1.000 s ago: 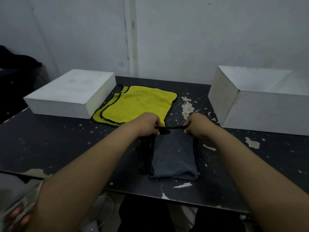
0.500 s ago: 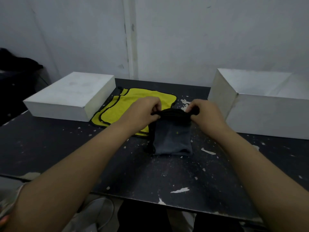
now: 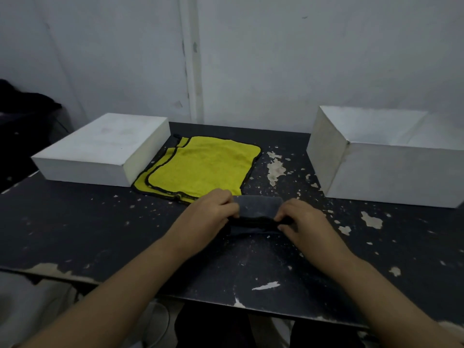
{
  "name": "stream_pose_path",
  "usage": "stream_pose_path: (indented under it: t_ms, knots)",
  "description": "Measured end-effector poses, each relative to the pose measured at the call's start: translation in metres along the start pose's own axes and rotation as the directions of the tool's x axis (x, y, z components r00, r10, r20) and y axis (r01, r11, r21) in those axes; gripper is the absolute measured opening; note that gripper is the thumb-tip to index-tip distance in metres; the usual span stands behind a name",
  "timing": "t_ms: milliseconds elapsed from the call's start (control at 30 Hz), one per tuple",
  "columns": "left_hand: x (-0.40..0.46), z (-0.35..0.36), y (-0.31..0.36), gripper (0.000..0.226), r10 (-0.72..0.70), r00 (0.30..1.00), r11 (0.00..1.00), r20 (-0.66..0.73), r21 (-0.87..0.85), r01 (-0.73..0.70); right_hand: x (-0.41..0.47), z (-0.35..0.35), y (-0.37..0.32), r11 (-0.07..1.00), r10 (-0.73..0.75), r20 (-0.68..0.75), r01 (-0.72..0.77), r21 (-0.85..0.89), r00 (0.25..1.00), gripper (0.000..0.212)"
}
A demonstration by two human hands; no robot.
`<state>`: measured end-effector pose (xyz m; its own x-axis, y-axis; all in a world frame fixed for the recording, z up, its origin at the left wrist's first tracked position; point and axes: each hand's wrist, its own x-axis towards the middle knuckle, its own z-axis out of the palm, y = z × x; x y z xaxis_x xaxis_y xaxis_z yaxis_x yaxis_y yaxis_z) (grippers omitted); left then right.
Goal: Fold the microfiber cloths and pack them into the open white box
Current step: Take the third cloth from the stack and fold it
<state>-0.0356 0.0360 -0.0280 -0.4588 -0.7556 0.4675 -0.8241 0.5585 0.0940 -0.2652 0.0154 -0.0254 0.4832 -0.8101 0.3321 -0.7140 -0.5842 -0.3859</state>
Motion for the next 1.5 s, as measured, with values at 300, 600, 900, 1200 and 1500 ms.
stream_pose_path:
  t_ms: [300, 600, 900, 1200, 1500]
  knots:
    - [-0.016, 0.006, -0.003, 0.024, -0.043, 0.987, 0.990, 0.155, -0.126, 0.062, -0.003, 0.000, -0.001, 0.997, -0.005, 0.033, 0.008, -0.073, 0.999, 0.012]
    - [0.021, 0.019, 0.008, 0.055, -0.268, 0.953, 0.900, 0.137, -0.318, 0.299, 0.031, 0.010, -0.004, 0.998, 0.007, 0.118, 0.000, -0.057, 0.993, 0.055]
    - [0.013, 0.036, 0.002, 0.078, -0.152, 0.896, 0.965, 0.416, -0.135, 0.226, 0.032, 0.015, 0.009, 0.994, 0.098, 0.465, -0.065, -0.087, 0.880, 0.072]
    - [0.030, 0.020, 0.002, 0.081, -0.248, 0.827, 0.873, 0.505, -0.255, 0.417, 0.038, 0.008, 0.014, 0.934, 0.305, 0.321, -0.347, 0.082, 0.897, 0.068]
    - [0.044, 0.016, -0.009, 0.046, -0.427, 0.812, 0.888, 0.399, 0.017, 0.459, 0.043, 0.021, 0.017, 0.932, 0.294, 0.091, -0.307, 0.191, 0.951, 0.009]
